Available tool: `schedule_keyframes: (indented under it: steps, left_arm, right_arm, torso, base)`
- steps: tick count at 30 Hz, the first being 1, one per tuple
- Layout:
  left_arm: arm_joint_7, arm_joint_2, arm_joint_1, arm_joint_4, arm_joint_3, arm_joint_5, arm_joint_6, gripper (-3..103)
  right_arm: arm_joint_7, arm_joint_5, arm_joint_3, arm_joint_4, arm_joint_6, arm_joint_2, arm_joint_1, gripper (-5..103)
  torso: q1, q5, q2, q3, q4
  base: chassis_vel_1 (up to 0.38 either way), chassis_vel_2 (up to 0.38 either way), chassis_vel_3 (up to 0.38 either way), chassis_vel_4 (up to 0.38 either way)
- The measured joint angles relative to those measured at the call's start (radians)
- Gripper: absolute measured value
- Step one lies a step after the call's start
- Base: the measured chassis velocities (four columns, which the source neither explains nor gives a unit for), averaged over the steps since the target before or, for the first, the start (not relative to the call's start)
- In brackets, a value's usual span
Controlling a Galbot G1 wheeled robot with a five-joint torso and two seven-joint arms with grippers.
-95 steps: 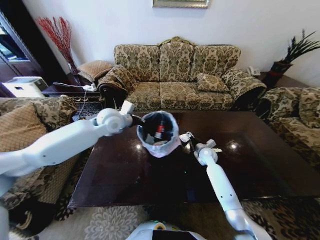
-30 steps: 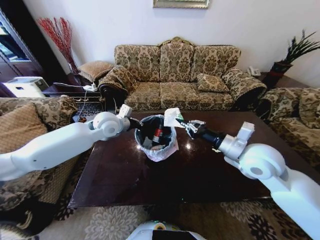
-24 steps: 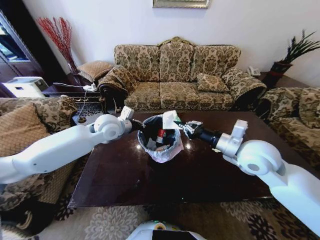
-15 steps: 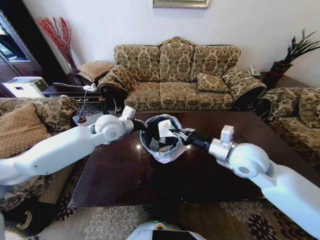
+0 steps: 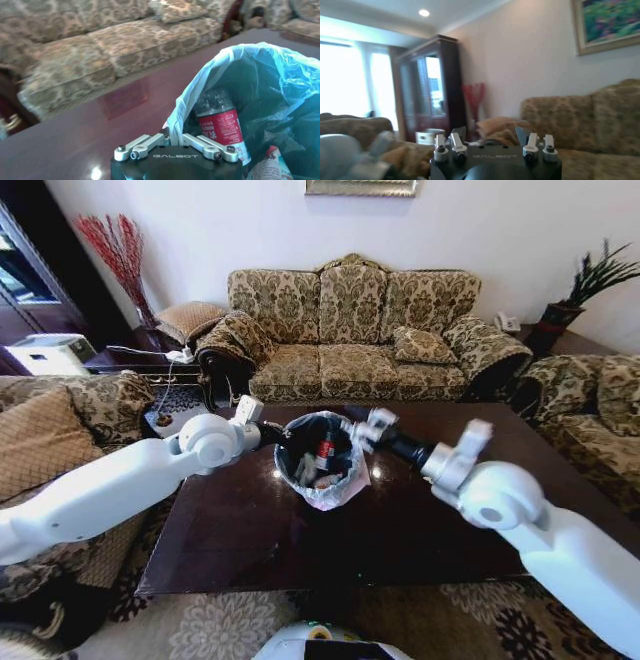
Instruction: Move to the front of the table and place the trash on the table into the trash bin.
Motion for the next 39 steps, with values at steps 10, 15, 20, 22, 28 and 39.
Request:
schedule_keyframes:
  steps: [10, 15, 20, 22, 28, 39]
  left_arm:
    - [0.035, 0.191, 0.416, -0.093, -0.426, 0.041, -0.017, 0]
    - [0.038, 0.197, 0.447, -0.083, -0.453, 0.036, -0.017, 0]
    - [0.040, 0.203, 0.442, -0.084, -0.453, 0.035, -0.019, 0]
    - [0.040, 0.207, 0.444, -0.087, -0.453, 0.035, -0.019, 0]
    - [0.040, 0.204, 0.440, -0.091, -0.447, 0.034, -0.019, 0]
    - [0.037, 0.178, 0.428, -0.096, -0.421, 0.034, -0.019, 0]
  right_arm:
    - [-0.314, -0.293, 0.336, -0.281, -0.068, 0.004, -0.478, 99]
    - [-0.333, -0.387, 0.323, -0.388, 0.003, 0.040, -0.522, 100]
    - [-0.335, -0.424, 0.299, -0.460, 0.031, 0.067, -0.519, 100]
    - [-0.338, -0.443, 0.288, -0.502, 0.060, 0.073, -0.522, 100]
    - [-0.321, -0.498, 0.267, -0.586, 0.147, 0.088, -0.499, 100]
    - [-0.302, -0.563, 0.187, -0.644, 0.117, 0.201, -0.388, 100]
  torso:
    - [-0.001, 0.0019, 0.000, 0.000, 0.0007]
    - [0.000, 0.0003, 0.000, 0.000, -0.0002]
    - [0.000, 0.0000, 0.000, 0.000, -0.0007]
    - [0.000, -0.0002, 0.000, 0.000, -0.0005]
    - [-0.001, 0.0004, 0.000, 0.000, -0.0011]
    - [0.000, -0.0014, 0.000, 0.000, -0.0003]
  base:
    - [0.003, -0.001, 0.001, 0.009]
    - [0.019, -0.125, 0.010, 0.143]
    - [-0.051, -0.228, 0.051, 0.264]
    - [-0.110, -0.337, 0.106, 0.323]
    - [-0.141, -0.313, 0.128, 0.301]
    - [-0.053, -0.031, 0.044, 0.019]
